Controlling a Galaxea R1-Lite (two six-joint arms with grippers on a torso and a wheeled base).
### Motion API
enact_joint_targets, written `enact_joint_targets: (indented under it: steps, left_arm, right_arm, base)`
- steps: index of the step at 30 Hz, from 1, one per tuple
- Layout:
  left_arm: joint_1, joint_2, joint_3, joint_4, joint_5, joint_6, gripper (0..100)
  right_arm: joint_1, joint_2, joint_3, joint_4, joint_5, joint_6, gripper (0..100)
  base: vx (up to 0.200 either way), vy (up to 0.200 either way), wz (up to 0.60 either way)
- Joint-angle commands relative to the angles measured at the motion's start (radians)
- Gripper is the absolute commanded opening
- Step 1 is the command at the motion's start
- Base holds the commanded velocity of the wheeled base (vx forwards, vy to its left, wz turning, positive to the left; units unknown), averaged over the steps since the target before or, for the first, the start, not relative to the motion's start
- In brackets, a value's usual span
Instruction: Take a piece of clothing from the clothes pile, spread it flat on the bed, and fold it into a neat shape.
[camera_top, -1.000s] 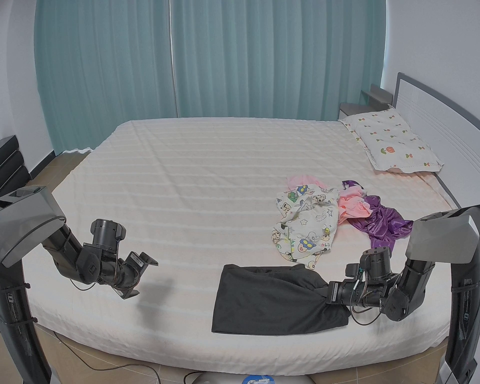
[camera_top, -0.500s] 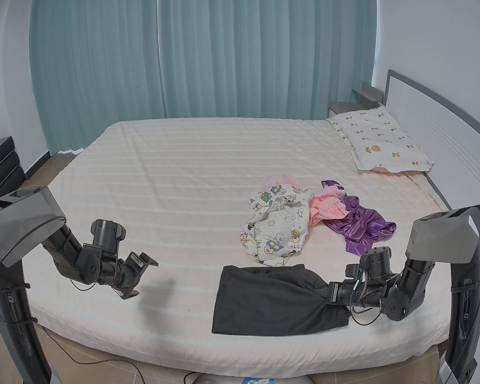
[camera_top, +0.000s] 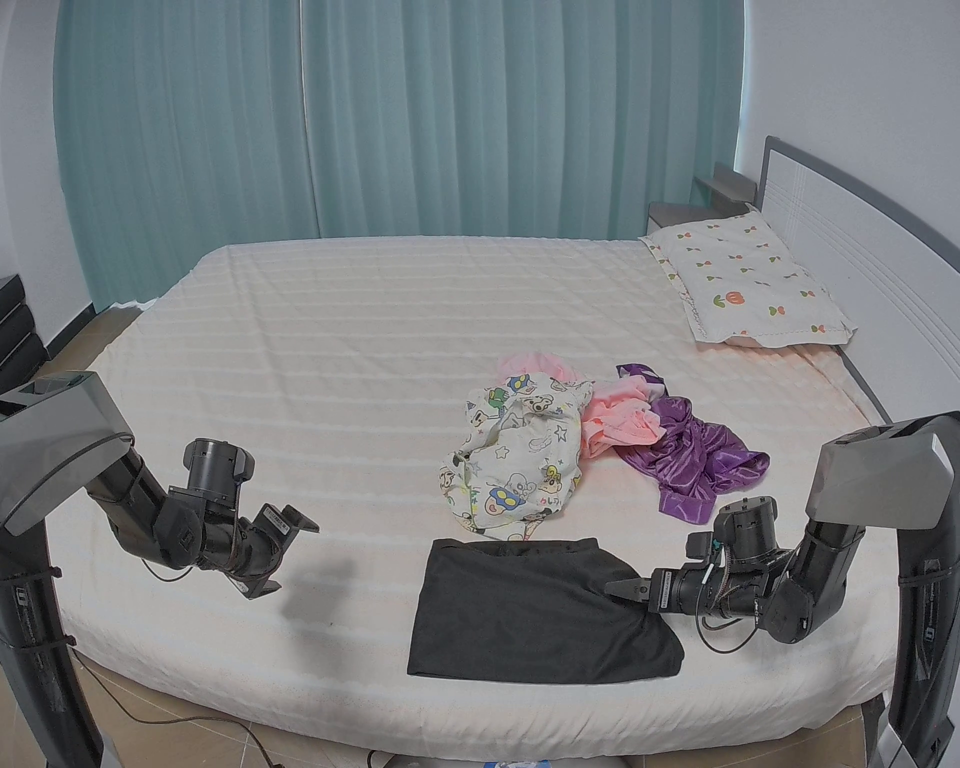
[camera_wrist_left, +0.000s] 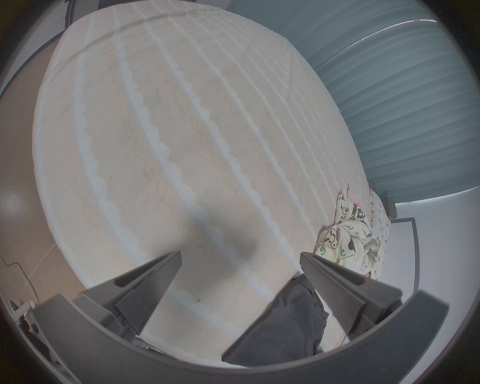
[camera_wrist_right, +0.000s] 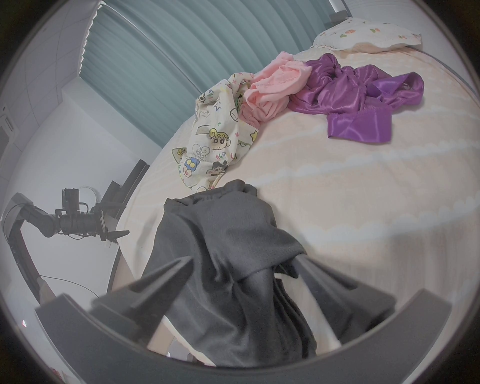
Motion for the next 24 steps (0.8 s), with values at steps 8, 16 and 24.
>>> enact_joint_targets:
  steps: [8, 16, 24]
  left_arm:
    - [-0.001, 0.001, 0.000, 0.000, 0.001, 0.000, 100]
    - [-0.003, 0.001, 0.002, 0.000, 0.001, 0.000, 100]
    - [-0.003, 0.001, 0.002, 0.000, 0.001, 0.000, 100]
  right_arm:
    - [-0.016, 0.090, -0.110, 0.049, -0.045, 0.033, 100]
    - [-0.008, 0.084, -0.188, 0.074, -0.043, 0.212, 0]
    - [-0.013, 0.076, -0.188, 0.071, -0.043, 0.220, 0]
  base:
    - [0.000, 0.000, 0.00]
    - [0.000, 0.000, 0.00]
    - [0.000, 0.000, 0.00]
